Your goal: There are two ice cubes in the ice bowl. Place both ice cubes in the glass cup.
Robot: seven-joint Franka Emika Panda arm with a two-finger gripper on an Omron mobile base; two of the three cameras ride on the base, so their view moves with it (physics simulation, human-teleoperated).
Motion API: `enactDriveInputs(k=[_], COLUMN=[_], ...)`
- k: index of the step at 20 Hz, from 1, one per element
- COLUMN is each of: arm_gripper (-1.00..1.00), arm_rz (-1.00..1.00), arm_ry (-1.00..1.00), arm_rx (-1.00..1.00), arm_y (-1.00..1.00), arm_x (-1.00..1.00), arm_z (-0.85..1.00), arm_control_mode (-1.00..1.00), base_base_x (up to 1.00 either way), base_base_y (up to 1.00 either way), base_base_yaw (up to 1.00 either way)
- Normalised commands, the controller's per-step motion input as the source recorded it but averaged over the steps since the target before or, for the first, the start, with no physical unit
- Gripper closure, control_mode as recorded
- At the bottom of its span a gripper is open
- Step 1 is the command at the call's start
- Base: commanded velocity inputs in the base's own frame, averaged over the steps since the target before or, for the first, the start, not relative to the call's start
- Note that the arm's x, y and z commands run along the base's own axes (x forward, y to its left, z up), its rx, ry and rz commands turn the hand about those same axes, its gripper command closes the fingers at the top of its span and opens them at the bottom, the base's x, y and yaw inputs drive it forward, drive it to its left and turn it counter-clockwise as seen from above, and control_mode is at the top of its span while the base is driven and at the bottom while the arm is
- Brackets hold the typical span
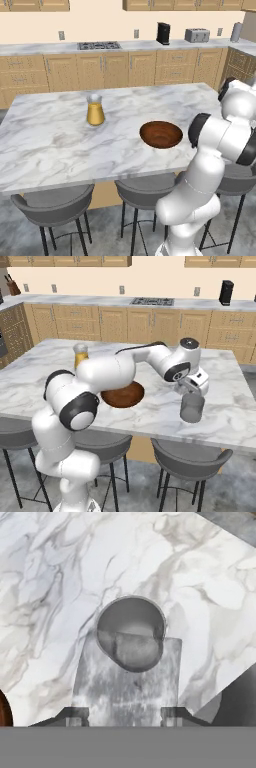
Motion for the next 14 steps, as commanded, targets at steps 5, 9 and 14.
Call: enactDriveInputs(k=[5,9,14], arm_gripper=[1.00,1.00,1.00], arm_rz=[0.00,0.00,0.00], arm_ry=[0.00,0.00,0.02], arm_rx=[-0.09,-0.01,0.00], arm_y=[-0.03,-0.17,-0.23], arm_x=[0.40,0.22,0.13], arm_z=[-0.17,-0.15,-0.22], arm_control_mode=[-1.00,-1.00,-1.00], base_base_x=[0.00,0.00,0.00], base_base_y=[0.00,0.00,0.00], base_base_yaw=[0.00,0.00,0.00])
